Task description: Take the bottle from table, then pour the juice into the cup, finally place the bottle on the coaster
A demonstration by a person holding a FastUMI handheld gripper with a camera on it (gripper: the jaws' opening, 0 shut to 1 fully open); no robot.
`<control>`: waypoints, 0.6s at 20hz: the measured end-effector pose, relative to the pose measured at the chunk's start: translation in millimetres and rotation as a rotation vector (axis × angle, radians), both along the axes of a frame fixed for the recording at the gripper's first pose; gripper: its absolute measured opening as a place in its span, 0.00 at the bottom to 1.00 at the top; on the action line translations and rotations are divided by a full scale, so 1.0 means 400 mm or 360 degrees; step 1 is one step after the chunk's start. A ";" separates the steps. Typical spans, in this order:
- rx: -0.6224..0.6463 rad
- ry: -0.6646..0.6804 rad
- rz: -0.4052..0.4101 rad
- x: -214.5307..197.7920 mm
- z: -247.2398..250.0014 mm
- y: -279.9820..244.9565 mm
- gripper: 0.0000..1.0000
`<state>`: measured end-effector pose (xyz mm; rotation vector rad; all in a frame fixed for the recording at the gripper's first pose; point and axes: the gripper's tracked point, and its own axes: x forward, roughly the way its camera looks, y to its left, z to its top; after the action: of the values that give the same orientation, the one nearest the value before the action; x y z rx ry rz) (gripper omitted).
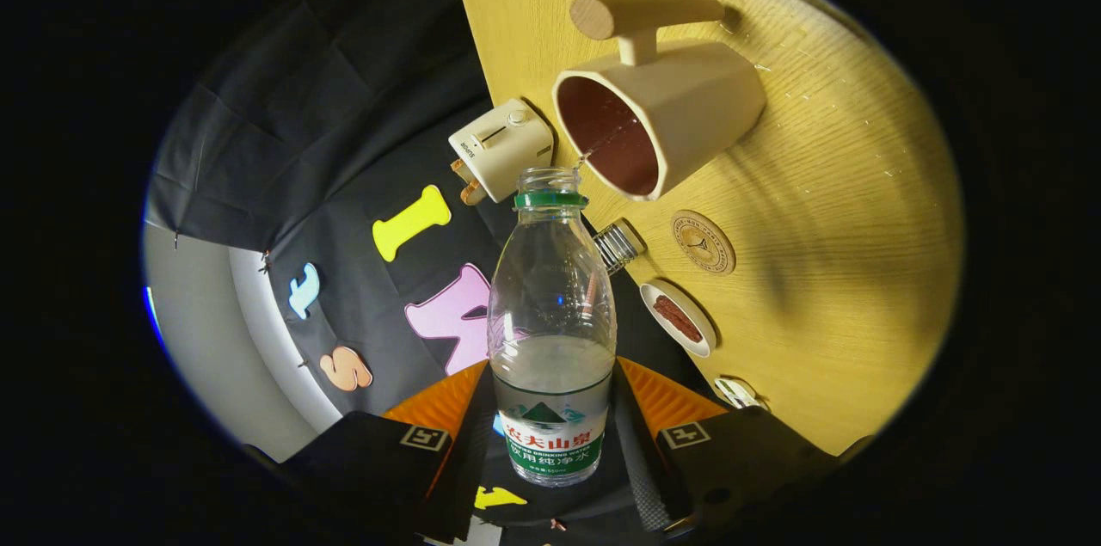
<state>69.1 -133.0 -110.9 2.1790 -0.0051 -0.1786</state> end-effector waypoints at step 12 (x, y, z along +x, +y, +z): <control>0.0048 0.0008 0.0004 -0.001 0.019 -0.009 0.74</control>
<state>68.6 -136.6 -103.5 2.2085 0.0034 -0.1840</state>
